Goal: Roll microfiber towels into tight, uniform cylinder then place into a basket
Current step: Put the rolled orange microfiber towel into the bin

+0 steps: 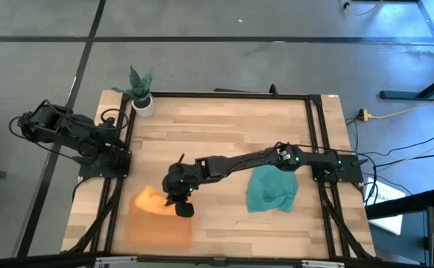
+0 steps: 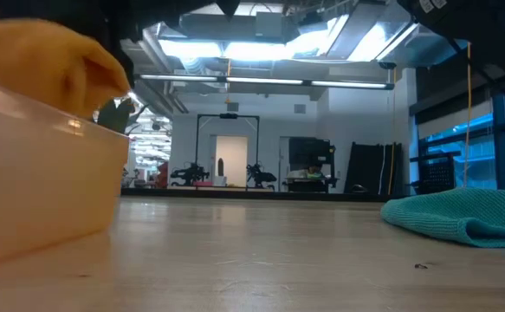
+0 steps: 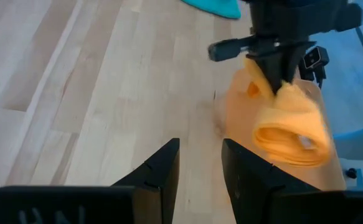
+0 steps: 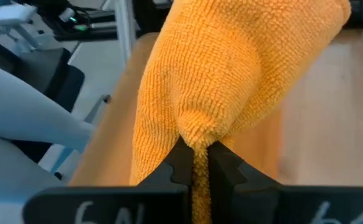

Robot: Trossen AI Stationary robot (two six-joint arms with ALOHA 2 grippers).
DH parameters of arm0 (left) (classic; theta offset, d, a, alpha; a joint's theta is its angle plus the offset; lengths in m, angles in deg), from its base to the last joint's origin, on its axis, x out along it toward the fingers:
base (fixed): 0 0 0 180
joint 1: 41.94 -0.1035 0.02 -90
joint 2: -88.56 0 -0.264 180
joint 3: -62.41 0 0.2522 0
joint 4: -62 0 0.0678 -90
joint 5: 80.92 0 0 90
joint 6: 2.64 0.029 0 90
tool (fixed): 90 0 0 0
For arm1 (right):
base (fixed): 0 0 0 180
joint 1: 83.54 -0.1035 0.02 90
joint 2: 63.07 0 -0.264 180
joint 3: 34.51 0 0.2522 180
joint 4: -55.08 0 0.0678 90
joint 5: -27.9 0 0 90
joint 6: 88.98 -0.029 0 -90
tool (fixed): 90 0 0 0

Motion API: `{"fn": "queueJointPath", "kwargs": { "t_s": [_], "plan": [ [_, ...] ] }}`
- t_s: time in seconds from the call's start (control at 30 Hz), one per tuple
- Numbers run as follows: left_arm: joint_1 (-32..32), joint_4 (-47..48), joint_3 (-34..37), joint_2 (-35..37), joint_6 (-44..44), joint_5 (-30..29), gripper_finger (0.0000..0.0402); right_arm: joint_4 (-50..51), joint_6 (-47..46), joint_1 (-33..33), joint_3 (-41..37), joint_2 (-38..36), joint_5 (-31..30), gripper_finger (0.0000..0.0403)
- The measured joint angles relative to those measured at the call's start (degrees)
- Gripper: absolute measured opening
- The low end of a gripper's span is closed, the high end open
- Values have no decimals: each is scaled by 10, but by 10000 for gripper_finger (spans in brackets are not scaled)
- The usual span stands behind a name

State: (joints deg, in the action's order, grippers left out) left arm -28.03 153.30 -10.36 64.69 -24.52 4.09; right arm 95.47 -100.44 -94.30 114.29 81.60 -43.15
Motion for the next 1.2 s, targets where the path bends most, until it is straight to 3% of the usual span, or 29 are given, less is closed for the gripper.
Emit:
{"fn": "queueJointPath", "kwargs": {
  "t_s": [0.77, 0.97, 1.2],
  "plan": [
    [0, 0, 0, 0, 0, 0, 110, -32, 72, 0, -98, 7, -13, 21],
    [0, -9, 0, 0, 20, 60, 110, -29, 74, 0, -98, 7, -13, 21],
    [0, -9, 0, 0, 30, 72, 110, -24, 100, 0, -98, 7, -13, 21]
  ]
}}
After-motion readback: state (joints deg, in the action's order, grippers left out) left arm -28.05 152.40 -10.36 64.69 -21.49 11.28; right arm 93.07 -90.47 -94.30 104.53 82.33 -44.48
